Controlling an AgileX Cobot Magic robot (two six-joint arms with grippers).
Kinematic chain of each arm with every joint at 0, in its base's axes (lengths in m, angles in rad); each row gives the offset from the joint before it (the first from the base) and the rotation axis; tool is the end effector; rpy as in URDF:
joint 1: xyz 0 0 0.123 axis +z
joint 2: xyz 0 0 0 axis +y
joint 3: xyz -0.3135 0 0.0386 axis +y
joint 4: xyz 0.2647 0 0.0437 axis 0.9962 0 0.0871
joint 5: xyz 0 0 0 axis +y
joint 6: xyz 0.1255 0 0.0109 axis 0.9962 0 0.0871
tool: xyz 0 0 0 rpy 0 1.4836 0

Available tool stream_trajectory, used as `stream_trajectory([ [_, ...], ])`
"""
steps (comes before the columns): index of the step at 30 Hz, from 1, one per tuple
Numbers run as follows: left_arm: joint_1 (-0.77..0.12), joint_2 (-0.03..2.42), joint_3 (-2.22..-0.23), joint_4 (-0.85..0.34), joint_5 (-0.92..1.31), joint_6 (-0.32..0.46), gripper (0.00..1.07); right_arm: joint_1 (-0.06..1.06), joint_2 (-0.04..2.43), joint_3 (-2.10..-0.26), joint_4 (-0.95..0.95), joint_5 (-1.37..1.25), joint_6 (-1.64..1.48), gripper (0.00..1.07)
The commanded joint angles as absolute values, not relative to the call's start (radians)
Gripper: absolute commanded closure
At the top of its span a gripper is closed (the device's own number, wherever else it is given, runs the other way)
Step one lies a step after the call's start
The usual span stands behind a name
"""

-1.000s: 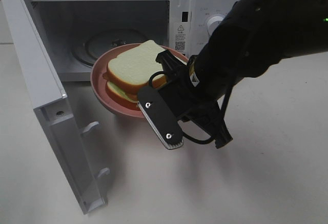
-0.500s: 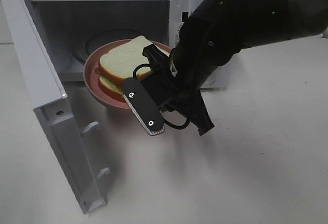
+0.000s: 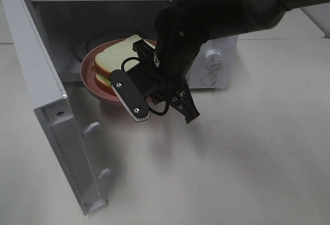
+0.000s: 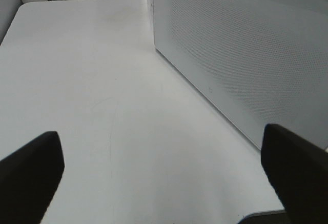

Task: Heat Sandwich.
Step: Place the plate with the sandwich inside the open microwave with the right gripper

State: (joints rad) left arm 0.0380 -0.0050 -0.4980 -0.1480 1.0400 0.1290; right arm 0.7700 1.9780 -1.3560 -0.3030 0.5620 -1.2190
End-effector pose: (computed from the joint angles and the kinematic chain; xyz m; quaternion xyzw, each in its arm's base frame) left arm 0.0105 -0.0156 0.2721 0.0406 0.8437 -0.0294 0.5345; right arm 0.3436 0.3053 0.1674 -0.8631 0.4354 -0.1571 0.2022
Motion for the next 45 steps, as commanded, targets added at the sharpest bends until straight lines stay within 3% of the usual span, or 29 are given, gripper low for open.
stream_trajectory([
  [1,0.031,-0.025,-0.494,-0.15,1.031,0.127,0.06,0.766,1.996,-1.404,-0.306,0.565,-1.223,1.05],
  [45,0.031,-0.025,-0.494,-0.15,1.031,0.127,0.06,0.754,2.343,-2.013,-0.301,0.747,-1.025,1.04],
])
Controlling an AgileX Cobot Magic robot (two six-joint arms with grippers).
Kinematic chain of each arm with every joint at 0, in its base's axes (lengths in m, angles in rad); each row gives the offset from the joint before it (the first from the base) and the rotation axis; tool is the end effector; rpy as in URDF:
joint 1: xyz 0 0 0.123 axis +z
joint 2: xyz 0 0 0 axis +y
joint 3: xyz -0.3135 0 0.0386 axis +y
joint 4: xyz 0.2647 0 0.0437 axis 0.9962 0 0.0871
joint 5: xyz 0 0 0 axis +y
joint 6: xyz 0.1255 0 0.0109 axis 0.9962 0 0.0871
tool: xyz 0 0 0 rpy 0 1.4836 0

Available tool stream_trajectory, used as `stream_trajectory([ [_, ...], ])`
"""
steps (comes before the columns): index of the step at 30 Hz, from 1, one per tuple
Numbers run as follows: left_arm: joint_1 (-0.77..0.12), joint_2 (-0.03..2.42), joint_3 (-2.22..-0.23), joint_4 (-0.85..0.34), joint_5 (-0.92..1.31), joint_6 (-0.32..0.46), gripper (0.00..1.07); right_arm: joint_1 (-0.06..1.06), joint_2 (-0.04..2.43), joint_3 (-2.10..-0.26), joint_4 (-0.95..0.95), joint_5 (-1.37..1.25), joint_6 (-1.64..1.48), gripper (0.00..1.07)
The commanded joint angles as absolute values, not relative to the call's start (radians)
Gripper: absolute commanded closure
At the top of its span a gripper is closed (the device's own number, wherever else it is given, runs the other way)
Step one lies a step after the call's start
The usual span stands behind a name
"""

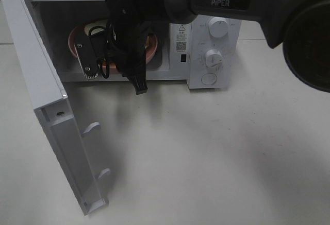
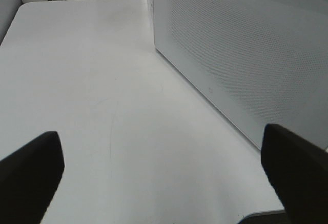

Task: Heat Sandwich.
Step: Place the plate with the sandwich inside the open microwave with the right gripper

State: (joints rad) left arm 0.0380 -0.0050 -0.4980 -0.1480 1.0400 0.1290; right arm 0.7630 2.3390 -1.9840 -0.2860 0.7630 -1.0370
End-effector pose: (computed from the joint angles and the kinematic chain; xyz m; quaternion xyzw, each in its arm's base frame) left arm 0.0105 -0.0156 0.2721 0.0406 0.8437 -0.0294 0.5345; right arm 0.4323 0.3794 0.1659 -0.7926 0.5358 -0.1573 0.2448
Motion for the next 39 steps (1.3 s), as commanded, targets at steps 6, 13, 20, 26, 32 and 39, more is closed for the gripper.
stream_trajectory([
  [6,0.031,-0.025,-0.494,-0.15,1.031,0.127,0.06,0.742,2.348,-2.018,-0.303,0.731,-1.031,1.03],
  [13,0.031,-0.025,-0.494,-0.15,1.031,0.127,0.06,0.719,2.367,-2.031,-0.308,0.699,-1.031,1.02],
  [20,0.031,-0.025,-0.494,-0.15,1.031,0.127,0.06,0.719,2.385,-2.053,-0.311,0.695,-1.031,1.0],
  [26,0.031,-0.025,-0.494,-0.15,1.031,0.127,0.06,0.719,2.385,-2.053,-0.31,0.696,-1.03,0.98],
  [32,0.031,-0.025,-0.494,-0.15,1.031,0.127,0.06,0.719,2.385,-2.053,-0.31,0.687,-1.011,0.83],
  [39,0.031,-0.025,-0.494,-0.15,1.031,0.127,0.06,0.719,2.385,-2.053,-0.312,0.655,-0.922,0.52],
])
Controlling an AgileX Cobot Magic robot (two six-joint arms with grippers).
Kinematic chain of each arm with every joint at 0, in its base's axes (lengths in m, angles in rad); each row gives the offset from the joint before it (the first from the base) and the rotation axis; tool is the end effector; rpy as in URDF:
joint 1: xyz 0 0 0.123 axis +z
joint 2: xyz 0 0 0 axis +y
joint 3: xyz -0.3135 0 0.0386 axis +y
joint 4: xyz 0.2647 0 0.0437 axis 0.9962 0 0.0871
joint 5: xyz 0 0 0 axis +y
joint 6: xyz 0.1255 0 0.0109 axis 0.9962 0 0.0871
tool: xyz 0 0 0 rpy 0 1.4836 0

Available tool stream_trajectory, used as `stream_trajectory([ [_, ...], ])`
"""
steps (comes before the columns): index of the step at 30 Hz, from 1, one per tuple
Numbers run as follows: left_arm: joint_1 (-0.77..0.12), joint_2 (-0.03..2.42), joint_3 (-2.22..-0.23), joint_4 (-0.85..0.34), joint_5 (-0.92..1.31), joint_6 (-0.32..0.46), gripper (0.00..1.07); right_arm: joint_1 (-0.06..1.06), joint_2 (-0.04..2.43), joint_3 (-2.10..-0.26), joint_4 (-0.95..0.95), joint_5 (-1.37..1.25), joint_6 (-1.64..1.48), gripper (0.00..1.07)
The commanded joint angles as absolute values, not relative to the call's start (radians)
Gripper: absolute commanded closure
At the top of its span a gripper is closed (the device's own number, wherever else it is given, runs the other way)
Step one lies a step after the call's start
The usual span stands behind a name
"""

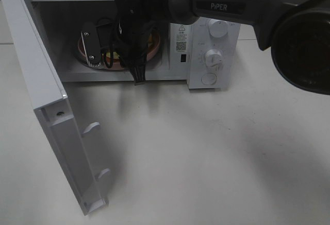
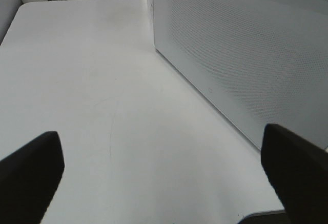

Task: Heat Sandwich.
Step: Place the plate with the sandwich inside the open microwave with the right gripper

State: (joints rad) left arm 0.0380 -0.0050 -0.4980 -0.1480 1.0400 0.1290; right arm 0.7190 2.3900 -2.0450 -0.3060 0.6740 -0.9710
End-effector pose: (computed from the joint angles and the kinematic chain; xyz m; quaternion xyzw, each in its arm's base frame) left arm 0.0105 -0.0156 0.2721 0.0406 0.8437 -0.0294 0.5345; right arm 0.4635 0.3742 0.1628 -0.7570 0.5606 -0.1657 0.2919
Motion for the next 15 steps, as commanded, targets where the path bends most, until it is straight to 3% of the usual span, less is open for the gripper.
stream_trajectory([
  [1,0.031,-0.025,-0.494,-0.15,1.031,0.127,0.06,0.719,2.385,-2.053,-0.312,0.653,-0.906,0.42],
  [4,0.031,-0.025,-0.494,-0.15,1.031,0.127,0.06,0.719,2.385,-2.053,-0.311,0.66,-0.877,0.29],
  [7,0.031,-0.025,-0.494,-0.15,1.031,0.127,0.06,0.719,2.385,-2.052,-0.311,0.664,-0.87,0.26],
  [15,0.031,-0.025,-0.494,-0.15,1.031,0.127,0.06,0.719,2.379,-2.047,-0.311,0.665,-0.848,0.28],
])
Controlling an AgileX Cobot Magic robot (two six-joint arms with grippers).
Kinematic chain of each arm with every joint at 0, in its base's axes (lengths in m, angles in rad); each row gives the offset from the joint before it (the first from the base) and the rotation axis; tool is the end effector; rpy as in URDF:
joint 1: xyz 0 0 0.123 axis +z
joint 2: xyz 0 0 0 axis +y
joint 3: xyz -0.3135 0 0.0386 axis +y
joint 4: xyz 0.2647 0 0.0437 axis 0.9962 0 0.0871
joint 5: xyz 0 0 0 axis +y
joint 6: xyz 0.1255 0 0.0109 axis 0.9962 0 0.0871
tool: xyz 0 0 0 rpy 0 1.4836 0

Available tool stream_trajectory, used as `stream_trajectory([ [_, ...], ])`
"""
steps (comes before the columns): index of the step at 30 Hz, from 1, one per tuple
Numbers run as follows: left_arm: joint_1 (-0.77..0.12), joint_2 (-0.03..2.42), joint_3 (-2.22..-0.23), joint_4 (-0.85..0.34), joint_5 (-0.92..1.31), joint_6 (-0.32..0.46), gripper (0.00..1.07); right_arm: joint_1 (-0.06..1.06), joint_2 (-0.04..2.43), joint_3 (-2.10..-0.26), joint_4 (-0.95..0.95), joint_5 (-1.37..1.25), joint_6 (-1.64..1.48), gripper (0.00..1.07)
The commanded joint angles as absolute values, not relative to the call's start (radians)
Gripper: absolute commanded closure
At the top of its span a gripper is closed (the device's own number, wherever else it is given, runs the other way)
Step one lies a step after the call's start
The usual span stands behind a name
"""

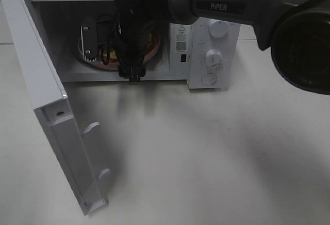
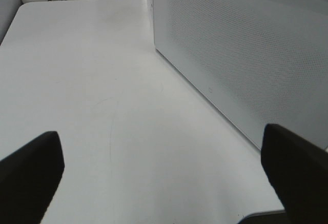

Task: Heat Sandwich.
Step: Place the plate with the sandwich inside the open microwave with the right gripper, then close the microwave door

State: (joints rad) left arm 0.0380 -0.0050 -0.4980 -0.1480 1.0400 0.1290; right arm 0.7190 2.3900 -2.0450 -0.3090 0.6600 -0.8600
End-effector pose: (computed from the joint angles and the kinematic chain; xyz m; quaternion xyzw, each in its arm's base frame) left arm 0.0105 -0.0156 0.2721 0.0406 0.8437 -0.0294 0.5345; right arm 0.4645 0.3753 0.1639 -0.7243 0.5988 -0.1504 0.3071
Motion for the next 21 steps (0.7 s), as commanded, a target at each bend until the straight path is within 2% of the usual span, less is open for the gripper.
stream_trajectory([
  [1,0.031,-0.025,-0.494,-0.15,1.031,0.127,0.06,0.719,2.375,-2.046,-0.311,0.665,-0.844,0.29],
  [21,0.031,-0.025,-0.494,-0.15,1.031,0.127,0.06,0.722,2.136,-1.597,-0.398,0.391,-0.789,0.31],
])
